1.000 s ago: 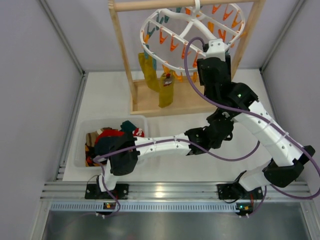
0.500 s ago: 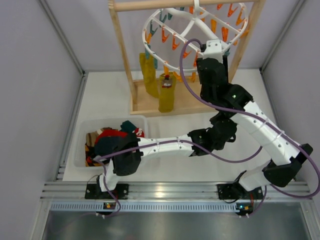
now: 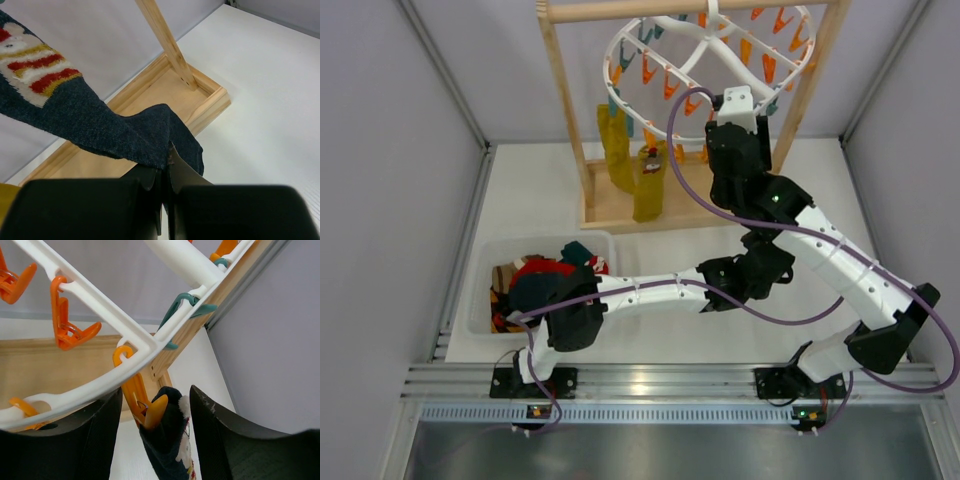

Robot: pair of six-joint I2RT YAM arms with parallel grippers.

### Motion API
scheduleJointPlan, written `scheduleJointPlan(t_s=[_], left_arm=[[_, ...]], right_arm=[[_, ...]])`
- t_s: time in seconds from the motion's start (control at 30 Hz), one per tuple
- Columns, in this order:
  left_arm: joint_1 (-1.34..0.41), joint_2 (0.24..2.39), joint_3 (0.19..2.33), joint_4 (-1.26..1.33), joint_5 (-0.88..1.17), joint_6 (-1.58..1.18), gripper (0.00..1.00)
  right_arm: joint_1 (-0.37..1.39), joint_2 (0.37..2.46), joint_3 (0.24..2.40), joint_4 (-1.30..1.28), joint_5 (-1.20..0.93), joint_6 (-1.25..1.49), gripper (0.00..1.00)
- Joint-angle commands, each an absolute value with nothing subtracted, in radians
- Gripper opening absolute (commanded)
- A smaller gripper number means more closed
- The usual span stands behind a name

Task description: Remove the socks clipped to the hanger

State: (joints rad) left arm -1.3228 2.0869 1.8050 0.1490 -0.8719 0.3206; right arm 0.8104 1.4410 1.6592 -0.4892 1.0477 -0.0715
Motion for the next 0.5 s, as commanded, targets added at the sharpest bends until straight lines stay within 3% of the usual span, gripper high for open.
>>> scheduleJointPlan(t_s=[0.0,0.1,0.23,0.47], left_arm=[[-1.335,2.085,1.838,0.169,-0.847,0.324,0.0],[-1.335,2.082,1.833,0.169,-0.841,0.316,0.0],[-1.335,2.085,1.83,0.169,-0.841,0.311,0.0],[-1.335,2.091,1.825,0.167,-0.838,0.307,0.0]], right_arm=[[0.822,1.427,1.651,-0.365,1.088,-0.098,0.54],[0.821,1.417,1.643,-0.338,1.092,-0.115,0.5],[0.822,1.417,1.647,-0.328,1.101,-0.129,0.36],[0.822,1.41,1.643,-0.337,1.1,-0.133,0.27]])
